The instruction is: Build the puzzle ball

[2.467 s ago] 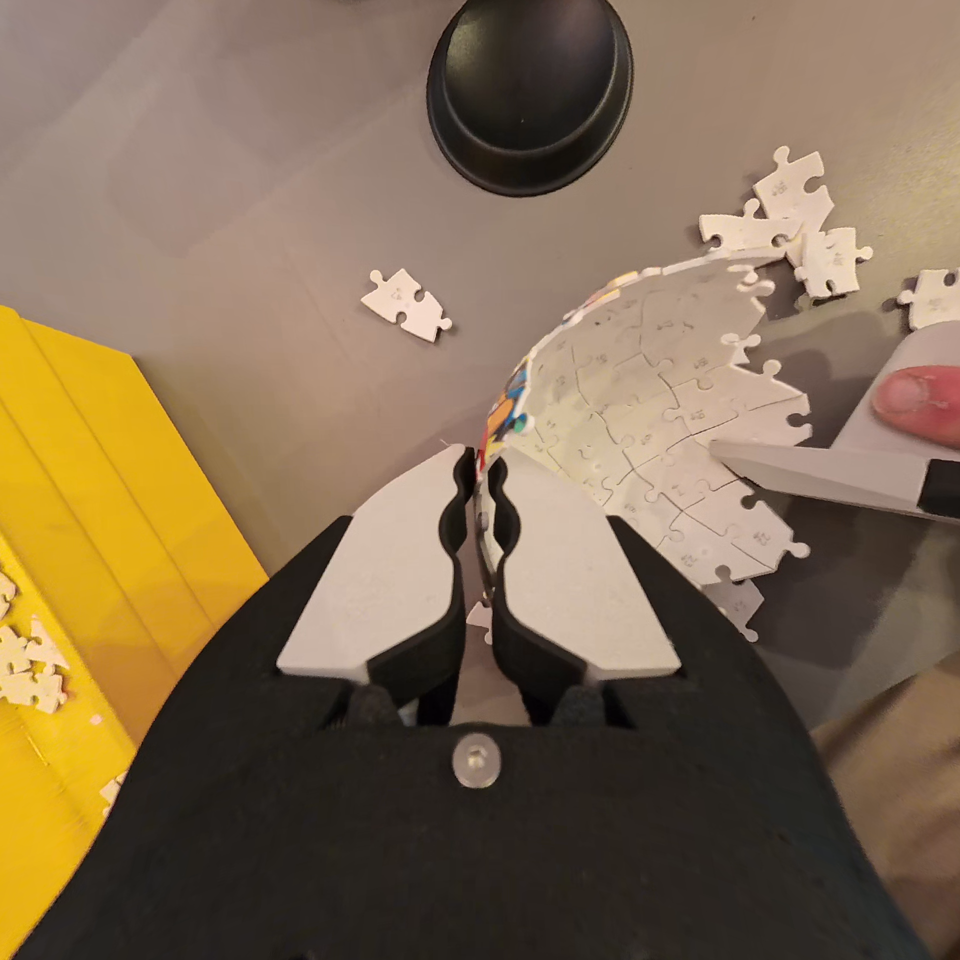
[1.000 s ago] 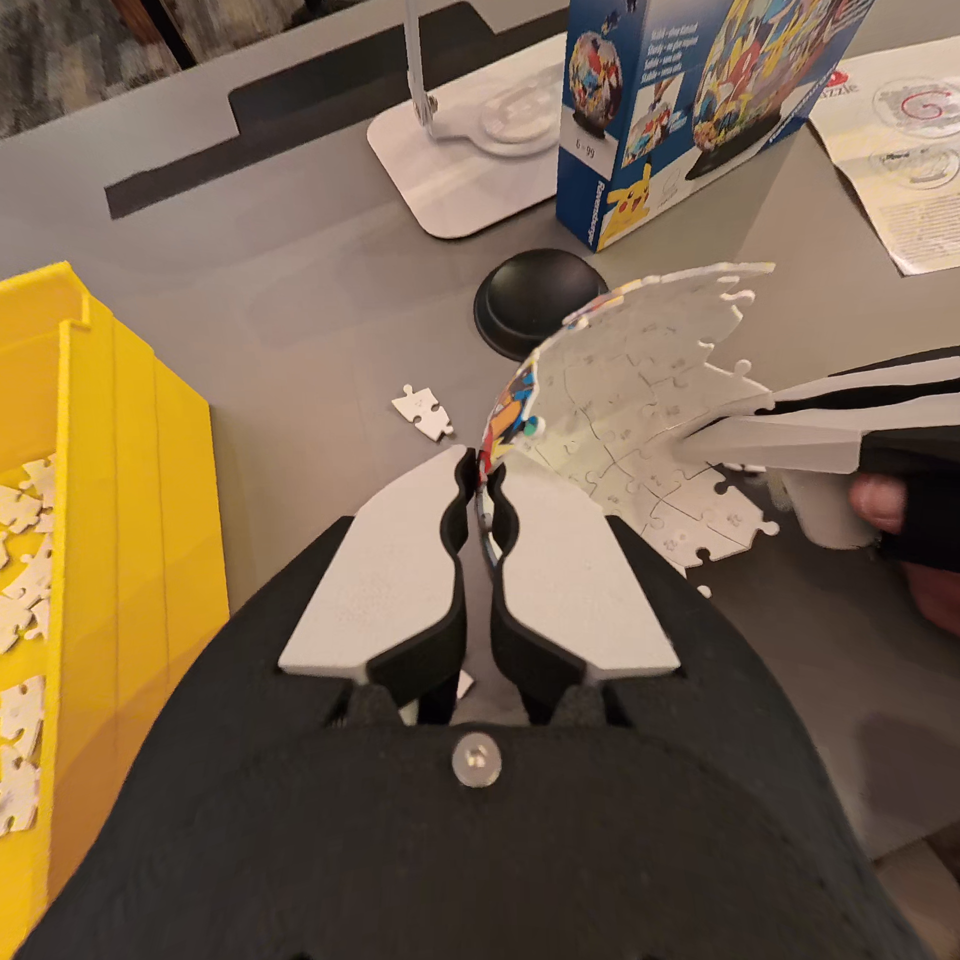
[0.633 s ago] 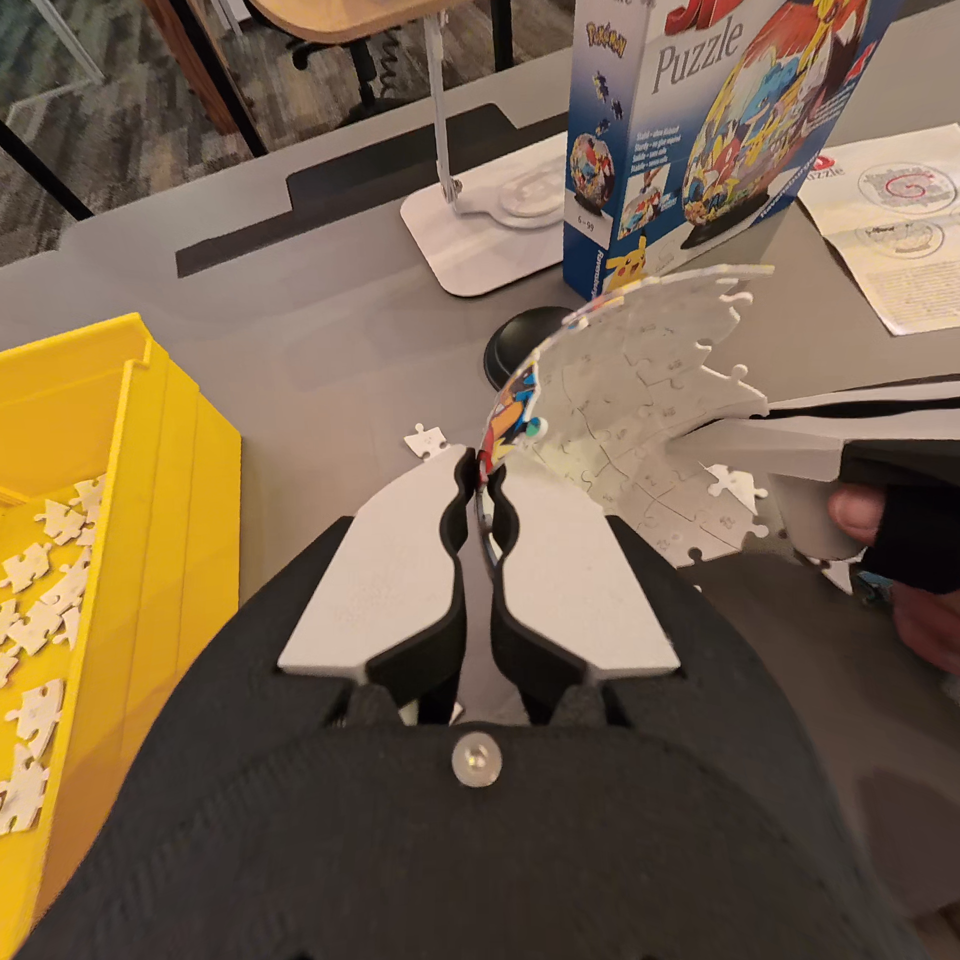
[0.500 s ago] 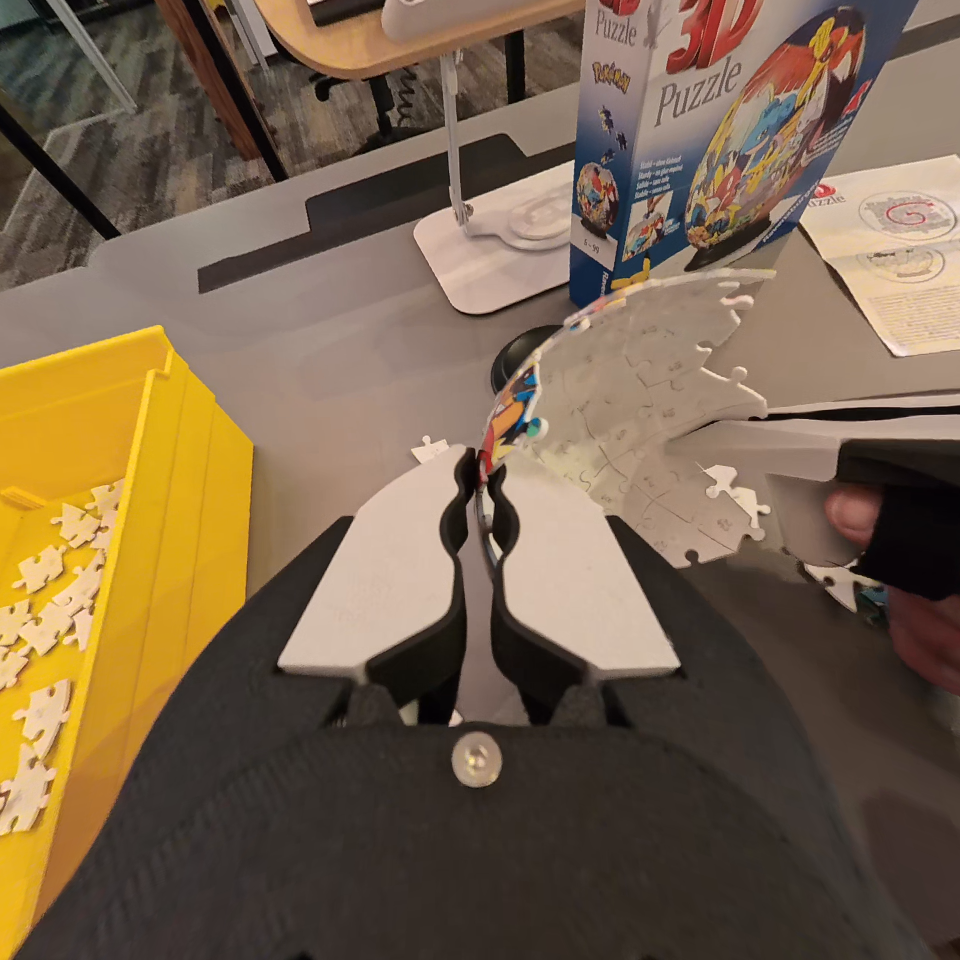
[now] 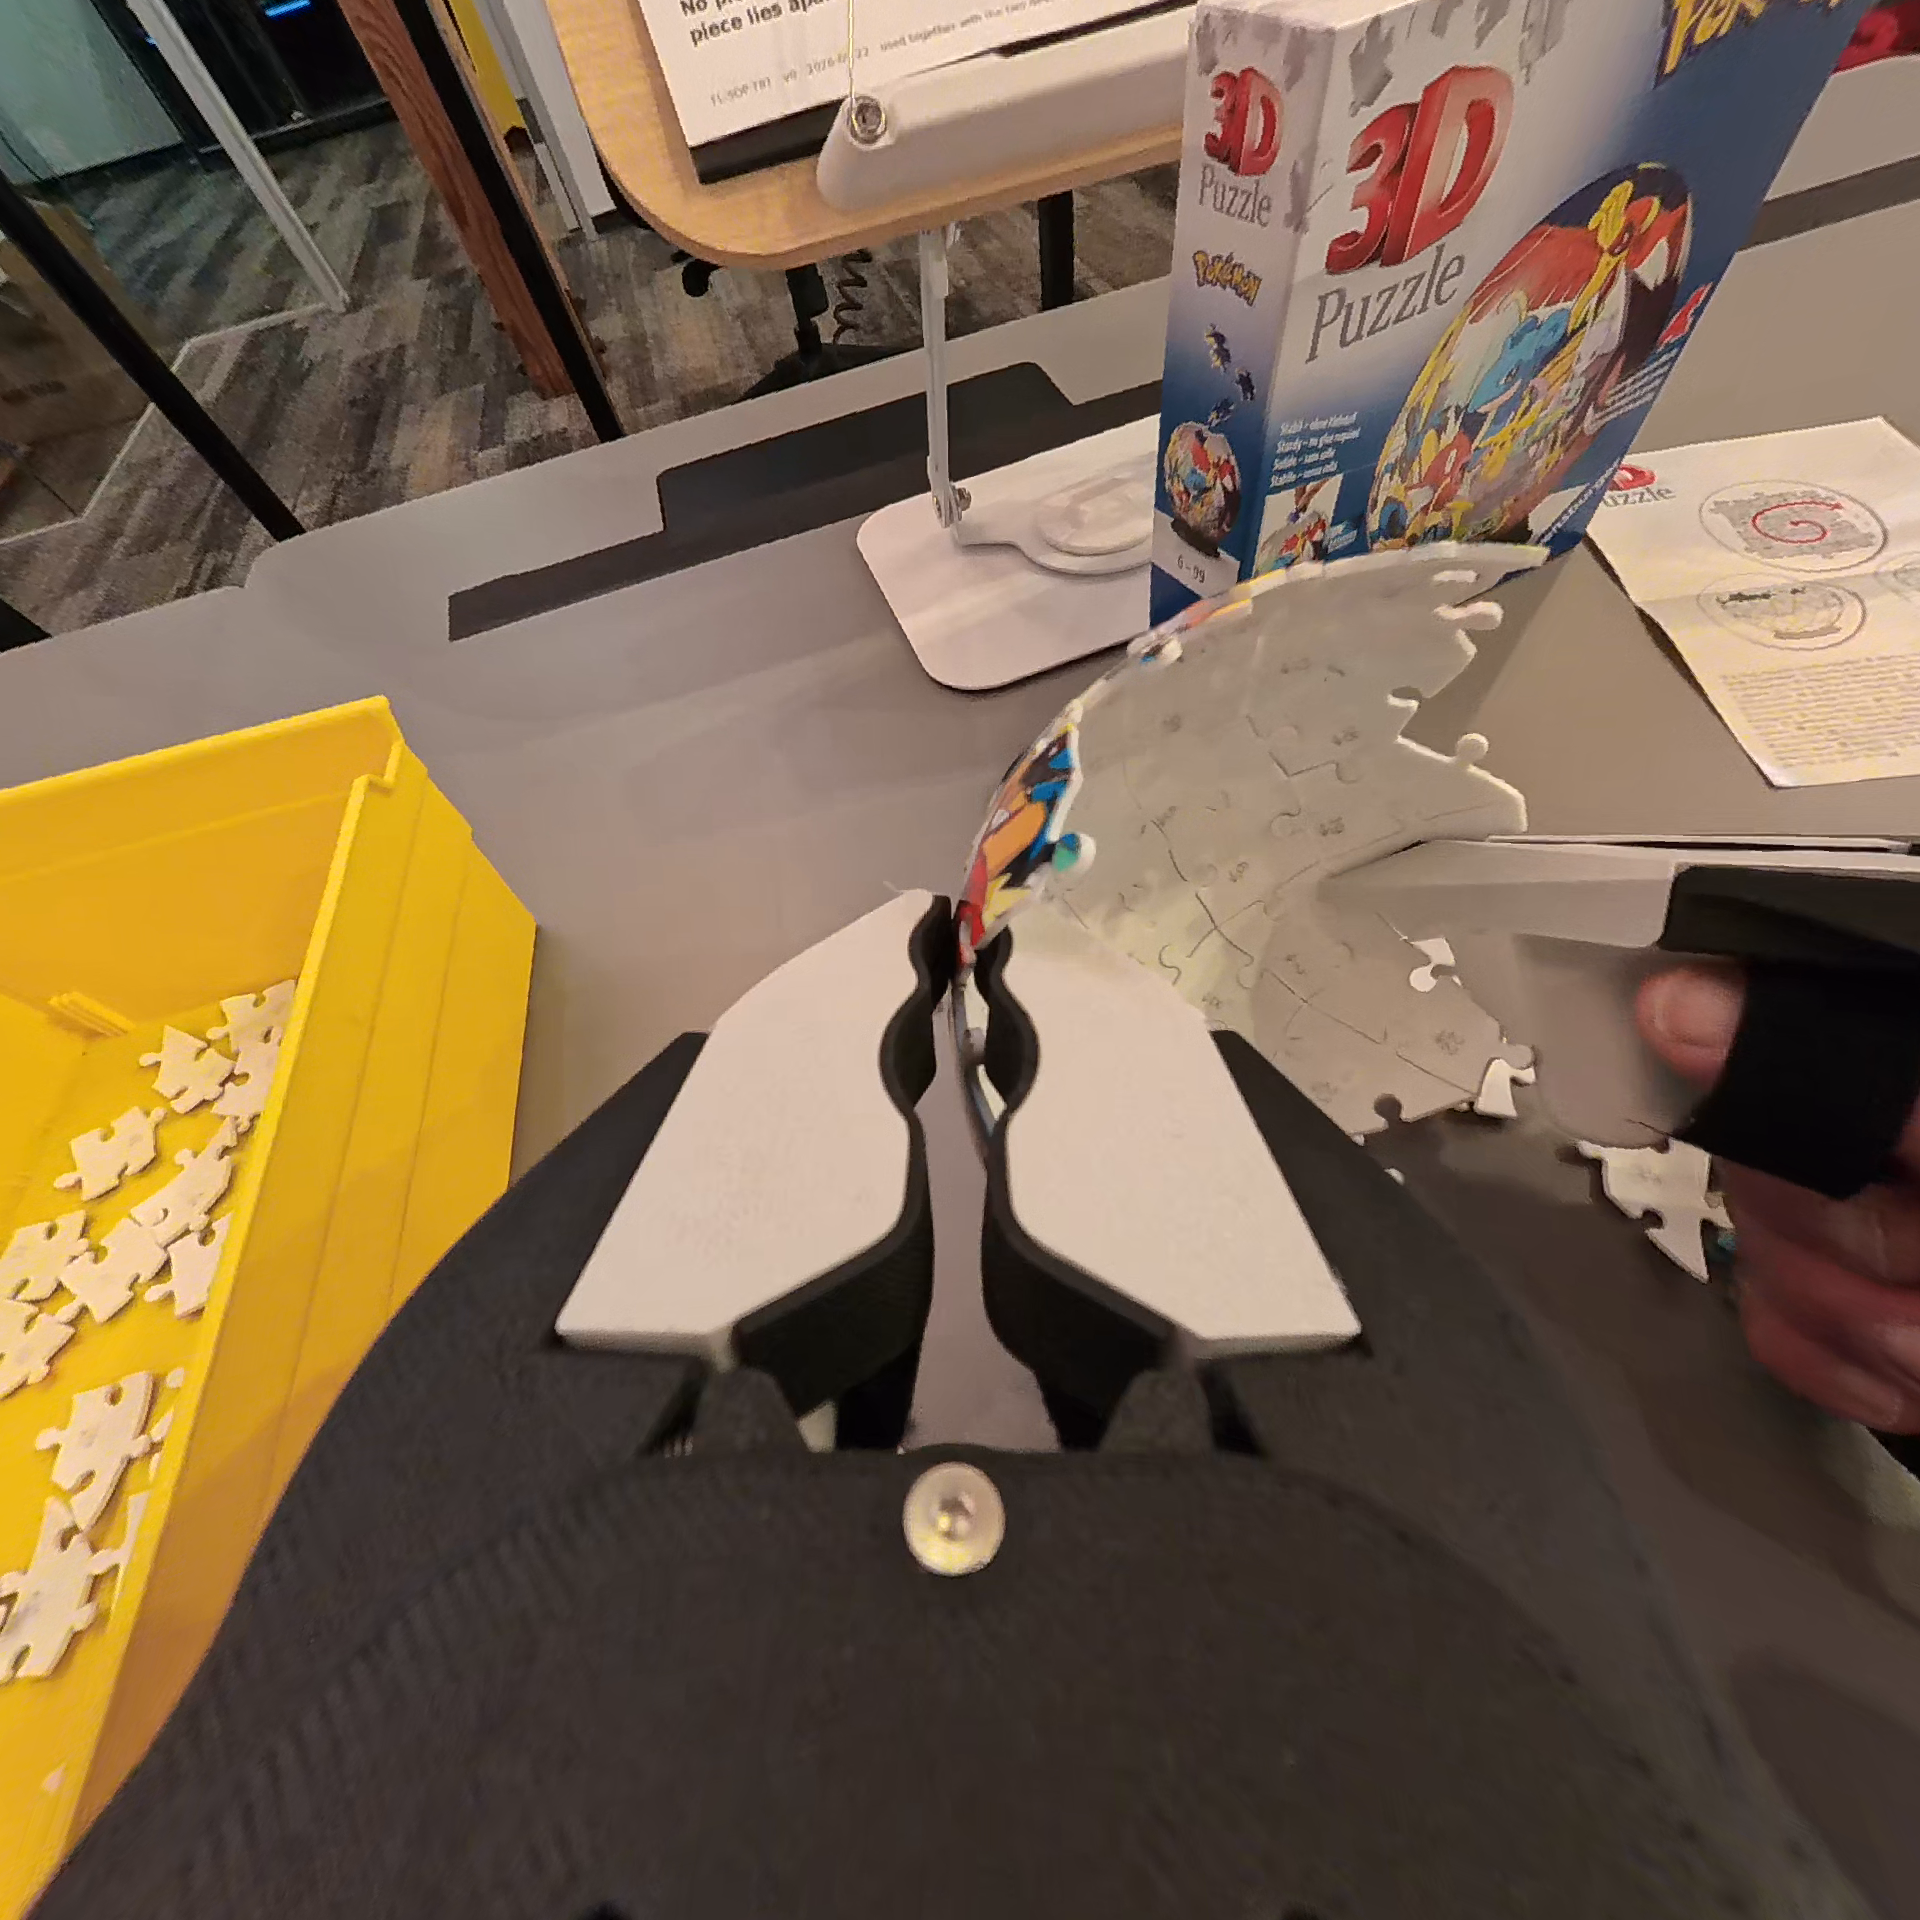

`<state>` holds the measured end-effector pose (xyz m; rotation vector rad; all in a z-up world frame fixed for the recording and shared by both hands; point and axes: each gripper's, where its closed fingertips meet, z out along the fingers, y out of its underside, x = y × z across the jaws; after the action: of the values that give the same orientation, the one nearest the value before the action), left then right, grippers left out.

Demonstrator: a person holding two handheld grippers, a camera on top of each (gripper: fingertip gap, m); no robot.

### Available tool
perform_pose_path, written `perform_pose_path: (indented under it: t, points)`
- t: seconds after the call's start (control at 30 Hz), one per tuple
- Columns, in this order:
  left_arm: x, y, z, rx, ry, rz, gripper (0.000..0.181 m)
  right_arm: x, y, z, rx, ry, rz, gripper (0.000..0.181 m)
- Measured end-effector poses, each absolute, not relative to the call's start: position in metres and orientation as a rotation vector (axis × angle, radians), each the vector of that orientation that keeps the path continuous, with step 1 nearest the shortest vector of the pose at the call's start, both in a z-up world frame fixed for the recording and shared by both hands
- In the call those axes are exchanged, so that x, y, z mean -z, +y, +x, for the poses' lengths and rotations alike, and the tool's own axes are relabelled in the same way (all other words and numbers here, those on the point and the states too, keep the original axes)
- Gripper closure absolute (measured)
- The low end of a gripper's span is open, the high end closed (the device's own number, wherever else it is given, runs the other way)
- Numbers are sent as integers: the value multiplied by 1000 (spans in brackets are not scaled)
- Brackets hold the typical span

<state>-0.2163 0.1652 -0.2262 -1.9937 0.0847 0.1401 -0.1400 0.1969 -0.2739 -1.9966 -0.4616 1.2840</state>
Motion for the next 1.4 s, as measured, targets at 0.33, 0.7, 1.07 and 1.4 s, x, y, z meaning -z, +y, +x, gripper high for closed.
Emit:
perform_pose_path:
  t: [0.33, 0.7, 1.07, 1.4]
  points:
    - [221, 166, -222, -145, 40, -1956, 178, 264, 200, -144, -1241, -465, -1971, 181]
    - [217, 166, -221, -124, 21, -1940, 178, 257, 202, -142, -1335, -400, -1933, 180]
    - [215, 167, -228, -134, -6, -1923, 178, 258, 203, -146, -1297, -406, -1952, 174]
    - [217, 167, -229, -77, -30, -1933, 178, 244, 207, -145, -1209, -512, -1879, 165]
